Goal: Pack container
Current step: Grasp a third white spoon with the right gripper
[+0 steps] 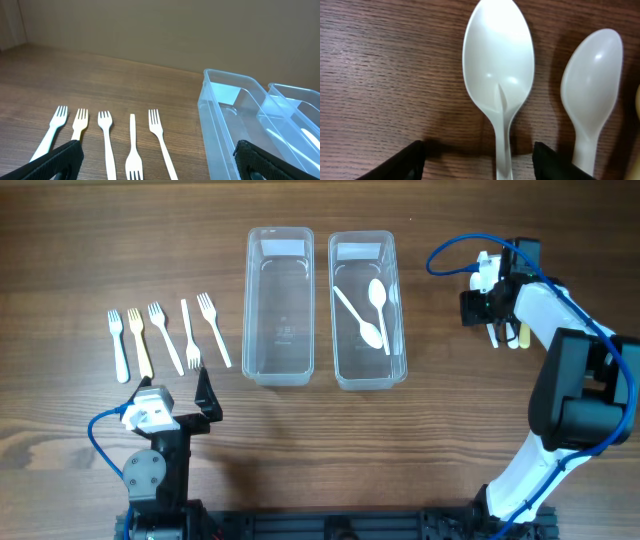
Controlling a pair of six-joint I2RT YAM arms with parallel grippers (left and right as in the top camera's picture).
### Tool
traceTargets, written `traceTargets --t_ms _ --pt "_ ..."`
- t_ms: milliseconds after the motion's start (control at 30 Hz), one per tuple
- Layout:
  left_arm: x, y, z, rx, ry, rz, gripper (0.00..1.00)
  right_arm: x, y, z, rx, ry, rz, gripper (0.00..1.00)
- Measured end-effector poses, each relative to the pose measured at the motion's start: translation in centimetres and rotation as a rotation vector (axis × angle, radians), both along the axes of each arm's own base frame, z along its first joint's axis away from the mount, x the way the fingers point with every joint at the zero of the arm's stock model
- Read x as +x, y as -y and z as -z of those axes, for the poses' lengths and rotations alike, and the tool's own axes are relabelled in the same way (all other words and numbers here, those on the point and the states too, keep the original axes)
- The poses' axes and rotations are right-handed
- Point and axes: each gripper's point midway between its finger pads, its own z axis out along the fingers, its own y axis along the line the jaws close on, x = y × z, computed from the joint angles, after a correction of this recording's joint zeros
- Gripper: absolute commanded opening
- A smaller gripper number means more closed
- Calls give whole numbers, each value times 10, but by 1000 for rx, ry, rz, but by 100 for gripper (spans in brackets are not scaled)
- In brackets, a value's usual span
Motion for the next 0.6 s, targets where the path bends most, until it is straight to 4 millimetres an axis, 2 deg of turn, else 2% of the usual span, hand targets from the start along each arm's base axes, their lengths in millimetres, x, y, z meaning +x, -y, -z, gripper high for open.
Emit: traceTargets --t_ms 100,300,433,467,600 --pt "0 0 0 0 0 0 100 0 -3 1 13 0 -6 36" --pt "0 0 0 0 0 0 100 -1 -4 1 36 -3 37 19" --pt "0 0 0 0 0 0 100 -5 -7 1 61 -24 54 13" --pt "0 0 0 0 0 0 100 -8 -11 0 87 -49 58 6" --pt "0 0 0 0 0 0 100 -2 -15 -12 128 -61 100 4"
